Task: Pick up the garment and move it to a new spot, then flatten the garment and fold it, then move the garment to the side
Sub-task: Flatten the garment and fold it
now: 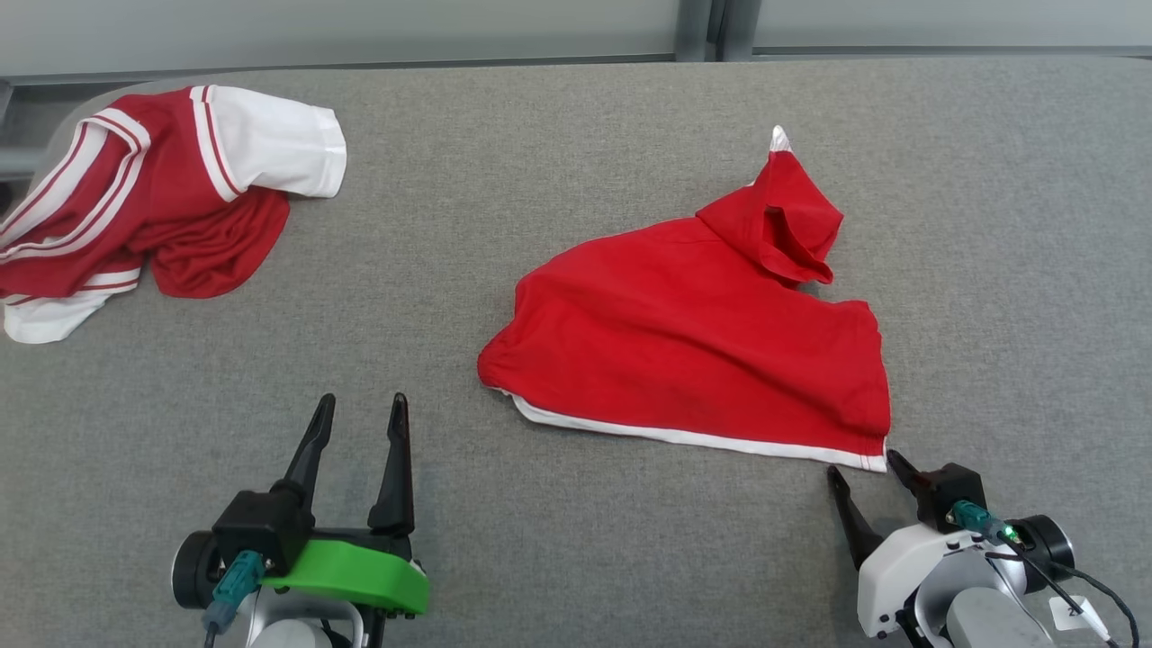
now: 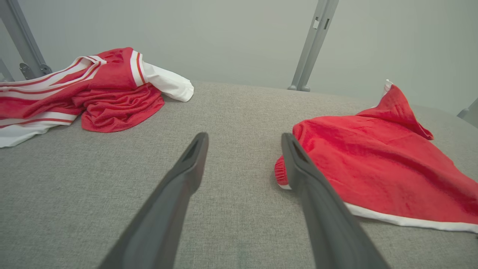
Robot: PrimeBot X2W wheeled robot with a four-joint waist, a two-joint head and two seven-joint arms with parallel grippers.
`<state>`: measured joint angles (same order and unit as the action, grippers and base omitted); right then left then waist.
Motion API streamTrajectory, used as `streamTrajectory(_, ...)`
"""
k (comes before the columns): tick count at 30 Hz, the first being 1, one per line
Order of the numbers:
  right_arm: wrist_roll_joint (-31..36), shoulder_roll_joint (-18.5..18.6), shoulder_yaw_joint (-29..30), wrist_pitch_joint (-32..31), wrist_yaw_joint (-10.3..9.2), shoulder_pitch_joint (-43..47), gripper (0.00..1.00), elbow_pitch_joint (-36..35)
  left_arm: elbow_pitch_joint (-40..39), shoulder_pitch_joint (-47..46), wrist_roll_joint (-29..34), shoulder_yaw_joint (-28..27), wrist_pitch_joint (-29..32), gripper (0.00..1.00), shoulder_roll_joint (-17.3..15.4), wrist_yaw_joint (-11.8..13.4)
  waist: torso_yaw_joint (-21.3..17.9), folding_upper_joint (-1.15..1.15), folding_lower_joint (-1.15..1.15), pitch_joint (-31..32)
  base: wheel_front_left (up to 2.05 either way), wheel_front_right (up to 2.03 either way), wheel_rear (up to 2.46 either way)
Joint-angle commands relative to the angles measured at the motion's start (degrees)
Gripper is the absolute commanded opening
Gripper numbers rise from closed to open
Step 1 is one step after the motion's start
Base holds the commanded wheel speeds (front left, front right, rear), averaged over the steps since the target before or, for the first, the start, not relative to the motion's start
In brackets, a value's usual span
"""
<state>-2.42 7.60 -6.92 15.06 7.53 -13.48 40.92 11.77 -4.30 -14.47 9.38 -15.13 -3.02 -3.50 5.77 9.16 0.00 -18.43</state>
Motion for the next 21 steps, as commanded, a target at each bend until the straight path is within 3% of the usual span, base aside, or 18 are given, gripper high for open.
streamTrajectory(1,0.4,0.1,-0.3,0.2,-0.08,-0.5,1.00,0.9,0.2,-0.9,0.5,-0.1,0.0,1.00,-0.1,-0.2,0.4,0.00,0.00,-0.1,0.00,0.00,0.00)
streamTrajectory(4,0.8,0.3,-0.8,0.2,-0.08,-1.2,1.00,2.1,0.3,-0.8,0.4,-0.3,0.0,1.00,-0.1,-0.3,0.8,0.00,0.00,-0.2,0.00,0.00,0.00)
streamTrajectory(5,0.7,0.5,-0.9,0.1,-0.08,-1.5,0.89,2.6,0.3,-0.7,0.4,-0.5,0.0,1.00,0.0,-0.2,0.9,0.00,0.00,-0.2,0.00,0.00,0.00)
streamTrajectory(6,0.5,0.5,-1.0,0.1,-0.08,-1.7,0.36,3.5,0.3,-0.5,0.4,-0.7,0.0,1.00,0.0,-0.3,1.0,0.00,0.00,-0.2,0.00,0.00,0.00)
streamTrajectory(10,-0.3,0.4,-1.1,0.1,-0.08,-2.1,0.00,3.3,0.3,-0.2,0.3,-1.0,0.0,1.00,0.0,-0.2,0.6,0.00,0.00,-0.3,0.00,0.00,0.00)
streamTrajectory(21,-3.2,1.5,-0.6,0.1,-0.08,2.1,0.00,-9.8,4.2,0.1,-1.3,0.9,0.0,1.00,0.1,-1.1,-2.1,0.00,0.00,0.9,0.00,0.00,0.00)
